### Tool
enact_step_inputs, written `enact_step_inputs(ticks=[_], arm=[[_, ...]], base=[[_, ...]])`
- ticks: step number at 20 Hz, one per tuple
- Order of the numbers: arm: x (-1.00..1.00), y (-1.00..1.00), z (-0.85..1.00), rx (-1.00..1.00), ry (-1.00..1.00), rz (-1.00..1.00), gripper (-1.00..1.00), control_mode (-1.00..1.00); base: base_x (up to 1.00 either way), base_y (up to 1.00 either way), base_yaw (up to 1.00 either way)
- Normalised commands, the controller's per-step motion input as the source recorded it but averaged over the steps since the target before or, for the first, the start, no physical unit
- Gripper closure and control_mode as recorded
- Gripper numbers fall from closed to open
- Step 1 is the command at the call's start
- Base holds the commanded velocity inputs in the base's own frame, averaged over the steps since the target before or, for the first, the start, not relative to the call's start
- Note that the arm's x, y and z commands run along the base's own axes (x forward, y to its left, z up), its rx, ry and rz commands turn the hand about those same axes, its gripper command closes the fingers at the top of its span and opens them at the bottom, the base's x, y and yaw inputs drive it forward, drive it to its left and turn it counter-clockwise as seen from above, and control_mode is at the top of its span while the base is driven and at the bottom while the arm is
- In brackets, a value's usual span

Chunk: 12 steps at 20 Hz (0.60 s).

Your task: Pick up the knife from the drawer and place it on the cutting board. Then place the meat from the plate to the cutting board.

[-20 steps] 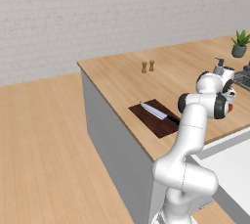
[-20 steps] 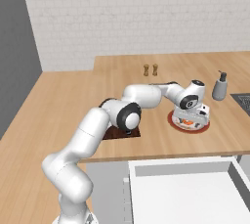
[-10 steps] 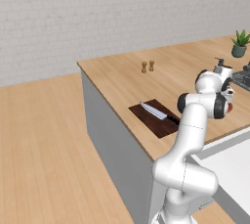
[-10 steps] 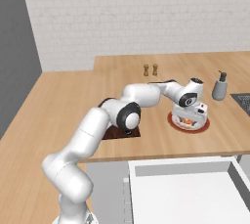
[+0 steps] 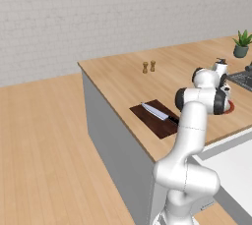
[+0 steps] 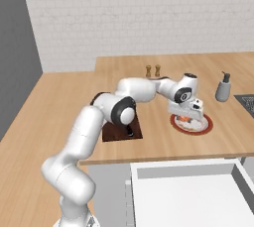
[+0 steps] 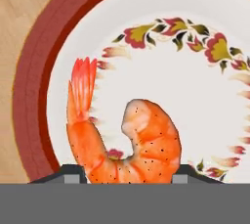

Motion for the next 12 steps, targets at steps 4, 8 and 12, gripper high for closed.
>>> enact_step_inputs(ticks=[4, 8, 12], arm=[[-0.97, 0.33, 0.61, -0.05, -0.07, 0.01, 1.0, -1.0], [-1.0, 0.19, 0.98, 0.0, -0.08, 0.0, 1.0, -1.0], [-1.0, 0.66, 0.77, 0.0, 0.0, 0.0, 1.0, -1.0]], base=[[0.0, 0.0, 0.0], [0.0, 0.0, 0.0], [0.0, 0.0, 0.0]])
